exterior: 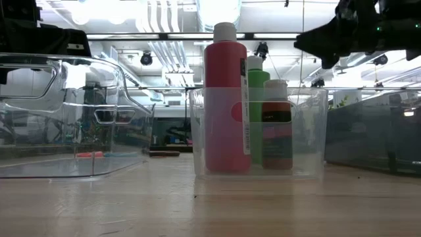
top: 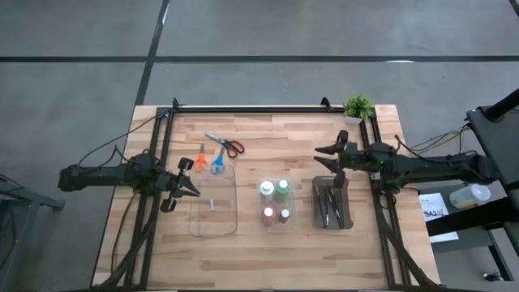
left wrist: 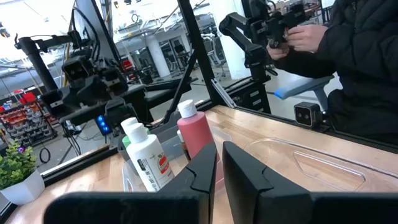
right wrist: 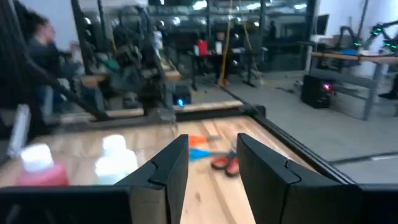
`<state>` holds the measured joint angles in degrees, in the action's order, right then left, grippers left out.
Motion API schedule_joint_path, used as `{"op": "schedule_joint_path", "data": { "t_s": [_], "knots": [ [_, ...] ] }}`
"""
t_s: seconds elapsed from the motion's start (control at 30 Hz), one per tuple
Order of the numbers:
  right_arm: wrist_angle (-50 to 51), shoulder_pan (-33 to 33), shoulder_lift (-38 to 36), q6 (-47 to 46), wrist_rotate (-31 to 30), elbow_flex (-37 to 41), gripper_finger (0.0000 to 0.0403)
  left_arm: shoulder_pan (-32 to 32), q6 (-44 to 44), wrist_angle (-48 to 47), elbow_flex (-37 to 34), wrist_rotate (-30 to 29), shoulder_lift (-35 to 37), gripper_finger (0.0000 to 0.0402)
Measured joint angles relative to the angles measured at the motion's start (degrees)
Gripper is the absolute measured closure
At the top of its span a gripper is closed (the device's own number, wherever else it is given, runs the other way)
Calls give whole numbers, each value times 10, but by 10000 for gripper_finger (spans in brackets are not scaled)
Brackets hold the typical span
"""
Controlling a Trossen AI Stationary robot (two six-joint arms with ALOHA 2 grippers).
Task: Pick & Place Paint Supplies
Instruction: Put the orange scissors into the transparent bin
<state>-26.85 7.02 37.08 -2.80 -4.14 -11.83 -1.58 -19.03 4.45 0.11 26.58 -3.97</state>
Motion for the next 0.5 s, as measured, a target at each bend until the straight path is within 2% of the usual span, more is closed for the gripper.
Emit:
{"op": "schedule_joint_path", "data": {
  "t_s": [0.07,0.17,0.23,0.4,0.5],
  "knots": [
    [-1,23,-17,-19,28,0,272,0,0,0,0,0,0,366],
    [37,46,-36,-27,16,-9,272,0,0,0,0,0,0,366],
    [89,53,-45,-13,-20,-23,272,0,0,0,0,0,0,366],
    [188,55,-47,2,-175,-56,272,0,0,0,0,0,0,366],
    [193,54,-48,8,-173,-58,272,0,0,0,0,0,0,366]
  ]
}}
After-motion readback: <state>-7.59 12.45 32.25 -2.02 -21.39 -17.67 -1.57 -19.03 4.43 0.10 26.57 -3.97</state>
